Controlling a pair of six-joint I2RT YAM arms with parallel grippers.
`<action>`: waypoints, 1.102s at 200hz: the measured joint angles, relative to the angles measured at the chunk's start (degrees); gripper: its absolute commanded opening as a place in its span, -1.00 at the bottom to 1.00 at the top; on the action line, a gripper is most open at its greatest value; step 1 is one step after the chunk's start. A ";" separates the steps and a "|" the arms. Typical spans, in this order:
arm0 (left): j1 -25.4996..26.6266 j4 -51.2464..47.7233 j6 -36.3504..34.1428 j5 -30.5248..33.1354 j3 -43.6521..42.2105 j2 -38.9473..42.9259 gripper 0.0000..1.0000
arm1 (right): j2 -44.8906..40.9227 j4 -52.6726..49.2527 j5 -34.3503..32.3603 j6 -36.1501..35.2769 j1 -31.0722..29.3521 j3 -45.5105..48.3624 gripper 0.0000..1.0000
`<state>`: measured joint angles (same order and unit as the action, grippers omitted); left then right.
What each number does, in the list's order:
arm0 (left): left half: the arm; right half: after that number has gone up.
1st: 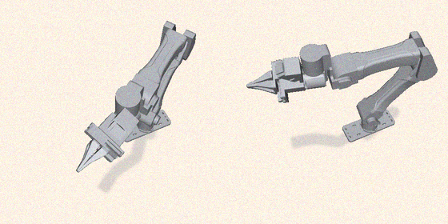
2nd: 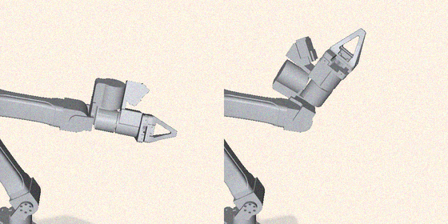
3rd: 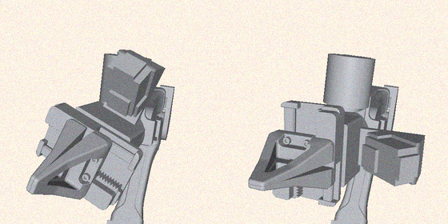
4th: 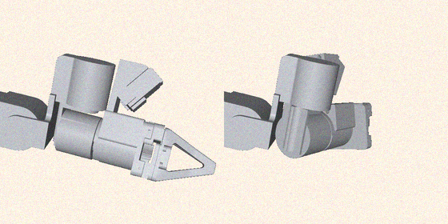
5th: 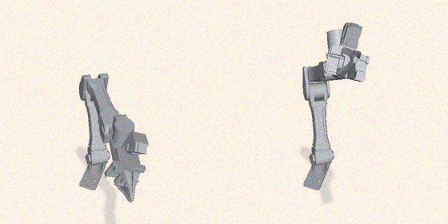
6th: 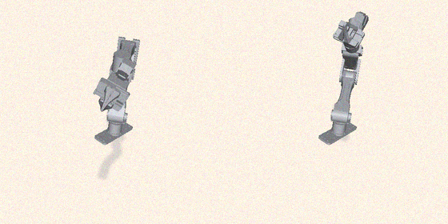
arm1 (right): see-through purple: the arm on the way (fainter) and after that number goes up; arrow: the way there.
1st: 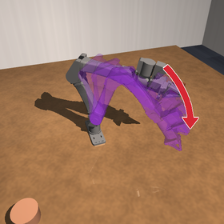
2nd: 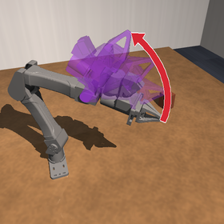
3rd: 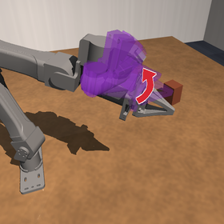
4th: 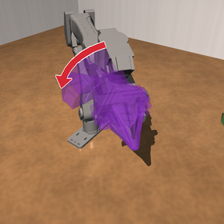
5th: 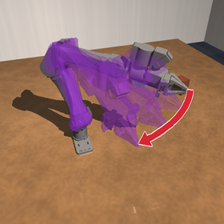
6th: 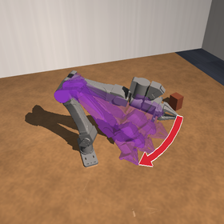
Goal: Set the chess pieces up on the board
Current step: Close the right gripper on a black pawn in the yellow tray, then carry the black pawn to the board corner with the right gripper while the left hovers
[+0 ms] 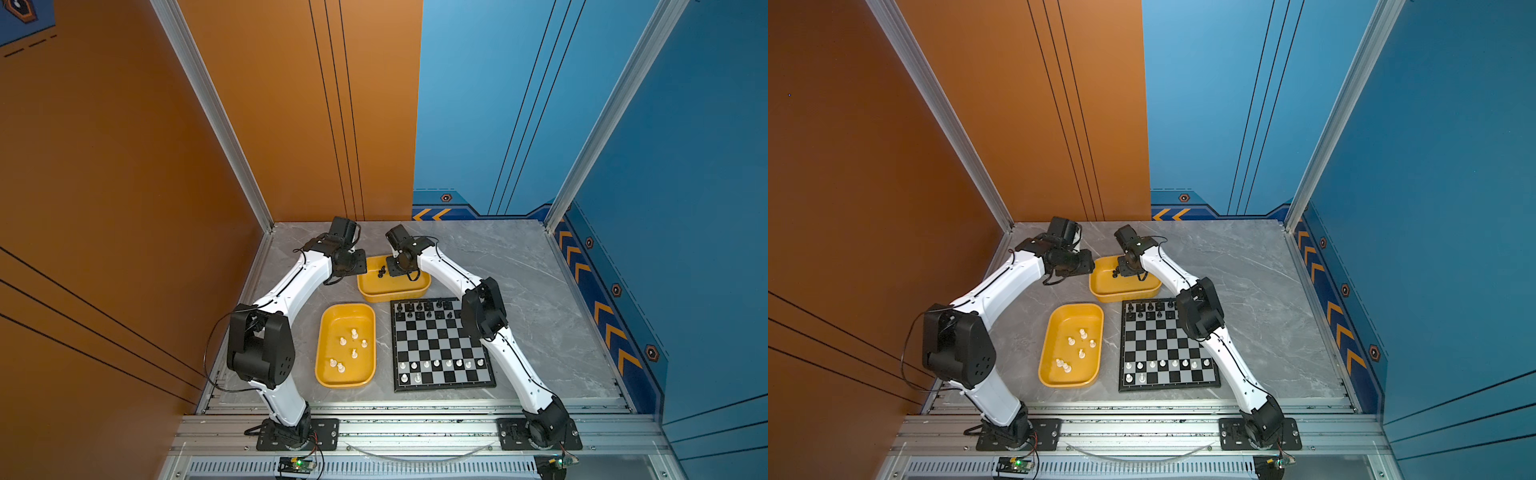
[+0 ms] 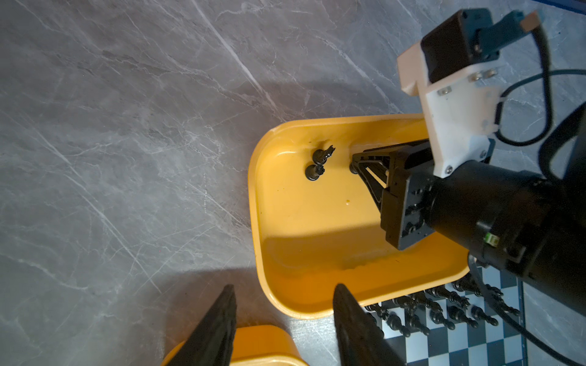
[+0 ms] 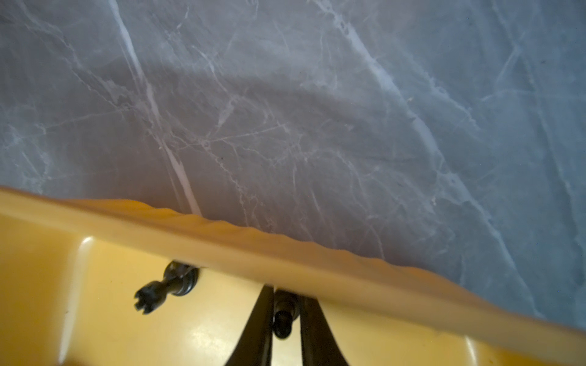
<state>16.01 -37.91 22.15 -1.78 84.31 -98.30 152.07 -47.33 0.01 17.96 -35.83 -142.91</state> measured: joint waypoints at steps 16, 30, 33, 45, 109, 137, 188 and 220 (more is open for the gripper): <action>0.00 0.00 0.00 0.00 0.00 0.00 0.02 | 0.00 0.00 0.07 0.15 0.00 -0.02 -0.91; 0.00 0.00 0.00 0.00 -0.02 0.00 0.02 | 0.00 0.00 0.15 0.02 0.00 -0.07 -0.94; 0.00 0.00 0.00 0.00 -0.04 0.00 0.02 | 0.00 0.00 0.15 0.02 0.00 -0.07 -0.94; 0.00 0.00 0.00 0.00 -0.17 0.02 0.02 | 0.00 0.00 0.15 0.04 0.00 -0.07 -0.95; 0.00 -0.02 0.00 0.00 -1.68 0.98 0.02 | -0.35 -0.46 -0.13 0.02 -0.02 -0.07 -0.96; 0.00 0.04 -0.02 0.00 -2.40 2.10 0.03 | -3.23 -2.67 -0.63 -0.15 -0.04 0.09 -0.97; 0.00 1.33 0.00 -0.87 -6.40 4.70 0.02 | -18.67 -4.09 -3.30 -0.42 -0.26 5.92 -0.98; 0.20 2.62 0.00 -1.79 -9.03 5.55 0.03 | -30.42 -4.15 -4.98 -0.35 -0.31 17.11 -1.00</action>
<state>16.21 -35.29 22.15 -3.57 75.29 -92.75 121.64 -51.48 -4.97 17.61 -36.14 -125.80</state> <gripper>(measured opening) 0.514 0.093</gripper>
